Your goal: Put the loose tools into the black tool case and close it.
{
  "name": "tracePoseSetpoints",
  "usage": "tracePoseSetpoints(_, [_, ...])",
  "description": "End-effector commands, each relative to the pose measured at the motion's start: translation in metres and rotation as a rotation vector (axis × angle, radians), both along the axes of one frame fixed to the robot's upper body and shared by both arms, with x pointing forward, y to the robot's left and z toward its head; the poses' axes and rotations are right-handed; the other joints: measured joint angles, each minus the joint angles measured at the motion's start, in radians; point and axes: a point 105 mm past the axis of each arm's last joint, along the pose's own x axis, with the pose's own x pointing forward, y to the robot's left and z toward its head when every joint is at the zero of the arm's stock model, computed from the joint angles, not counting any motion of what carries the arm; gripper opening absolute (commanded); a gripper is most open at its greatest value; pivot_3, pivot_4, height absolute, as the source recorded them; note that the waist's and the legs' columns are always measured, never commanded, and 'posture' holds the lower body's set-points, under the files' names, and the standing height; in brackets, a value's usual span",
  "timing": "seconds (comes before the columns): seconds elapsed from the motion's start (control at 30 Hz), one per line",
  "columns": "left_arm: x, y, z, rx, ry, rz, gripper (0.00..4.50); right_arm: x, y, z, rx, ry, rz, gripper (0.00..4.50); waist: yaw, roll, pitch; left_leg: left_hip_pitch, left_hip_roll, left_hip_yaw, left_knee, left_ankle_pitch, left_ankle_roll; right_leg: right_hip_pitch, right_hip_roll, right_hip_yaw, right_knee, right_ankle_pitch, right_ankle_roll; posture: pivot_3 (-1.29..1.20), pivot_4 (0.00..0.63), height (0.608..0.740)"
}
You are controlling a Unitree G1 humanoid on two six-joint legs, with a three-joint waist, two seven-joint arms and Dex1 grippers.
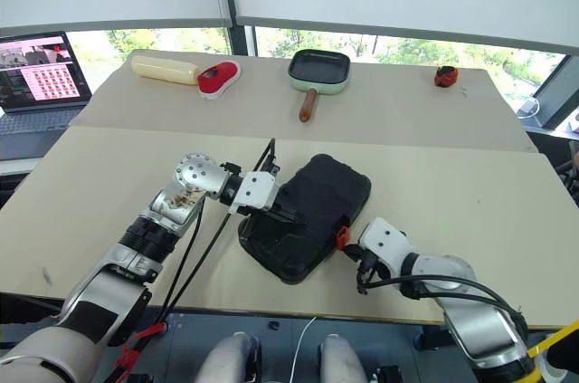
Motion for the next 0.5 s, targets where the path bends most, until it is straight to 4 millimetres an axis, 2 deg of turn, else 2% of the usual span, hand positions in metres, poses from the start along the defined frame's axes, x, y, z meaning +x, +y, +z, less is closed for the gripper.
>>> tracePoseSetpoints(0.03, [0.000,0.006,-0.019,0.084,0.037,0.016,0.09,0.005,0.016,0.021,0.065,-0.091,0.036,0.00,-0.001,0.000,0.000,0.000,0.000,0.000,0.000,0.000,0.000,0.000,0.000,0.000,0.000,0.000,0.000,0.00,0.150,0.740])
tracePoseSetpoints(0.4, [-0.004,0.002,-0.029,0.093,0.041,-0.001,0.09,-0.001,0.029,0.064,0.159,-0.213,0.079,0.00,-0.009,0.000,0.000,0.000,0.001,0.000,-0.001,0.000,0.000,-0.002,0.001,0.001,0.000,0.002,-0.003,0.00,0.150,0.740])
tracePoseSetpoints(0.5, [-0.004,0.002,-0.031,0.096,0.041,-0.002,0.09,-0.005,0.026,0.066,0.136,-0.205,0.082,0.00,-0.009,0.000,0.000,0.000,0.001,0.001,-0.002,0.000,0.000,-0.002,0.001,0.001,0.000,0.001,-0.003,0.00,0.150,0.740])
